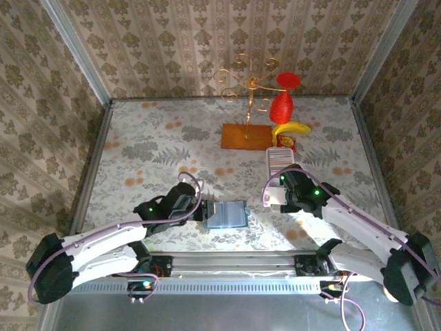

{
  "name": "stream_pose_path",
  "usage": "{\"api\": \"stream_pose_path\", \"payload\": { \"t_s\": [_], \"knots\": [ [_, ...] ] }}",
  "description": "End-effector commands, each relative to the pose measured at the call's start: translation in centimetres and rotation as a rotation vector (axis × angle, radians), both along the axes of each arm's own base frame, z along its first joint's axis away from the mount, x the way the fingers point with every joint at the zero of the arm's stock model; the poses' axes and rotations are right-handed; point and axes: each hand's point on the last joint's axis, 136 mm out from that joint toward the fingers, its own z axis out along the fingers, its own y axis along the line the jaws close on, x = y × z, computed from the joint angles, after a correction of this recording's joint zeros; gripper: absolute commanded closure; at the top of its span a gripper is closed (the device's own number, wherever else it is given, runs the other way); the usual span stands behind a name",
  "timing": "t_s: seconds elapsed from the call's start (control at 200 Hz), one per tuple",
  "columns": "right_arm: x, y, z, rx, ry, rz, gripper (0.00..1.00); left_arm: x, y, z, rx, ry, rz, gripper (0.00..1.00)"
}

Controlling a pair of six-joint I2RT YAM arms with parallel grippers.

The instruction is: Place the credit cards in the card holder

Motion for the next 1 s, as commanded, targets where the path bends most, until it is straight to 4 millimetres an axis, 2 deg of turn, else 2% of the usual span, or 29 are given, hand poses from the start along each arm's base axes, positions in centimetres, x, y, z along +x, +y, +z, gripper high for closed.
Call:
{"api": "stream_pose_path", "payload": {
  "t_s": [0.0,0.275,0.52,0.765,0.87,0.995],
  "knots": [
    [2.8,0.3,0.5,-0.030,-0.105,0.012,0.32,-0.6,-0.1,0.4,-0.013,-0.004,-0.033,0.68],
    [3.7,-0.1,-1.5,-0.108,-0.085,0.012,0.30,-0.6,0.2,0.3,-0.027,-0.012,-0.027,0.71],
    [5.3,-0.8,-2.2,-0.185,-0.127,0.007,0.29,-0.6,0.0,0.1,-0.031,-0.006,-0.026,0.73],
    [5.0,-0.8,-2.9,-0.198,-0.086,0.012,0.28,-0.7,0.2,-0.3,-0.029,0.003,-0.019,0.75],
    [4.9,-0.9,-2.8,-0.204,-0.082,0.015,0.31,-0.7,0.2,-0.4,-0.031,0.006,-0.020,0.76],
    [4.6,-1.0,-2.2,-0.198,-0.087,0.014,0.40,-0.7,0.2,-0.5,-0.029,0.009,-0.018,0.77]
  ]
}}
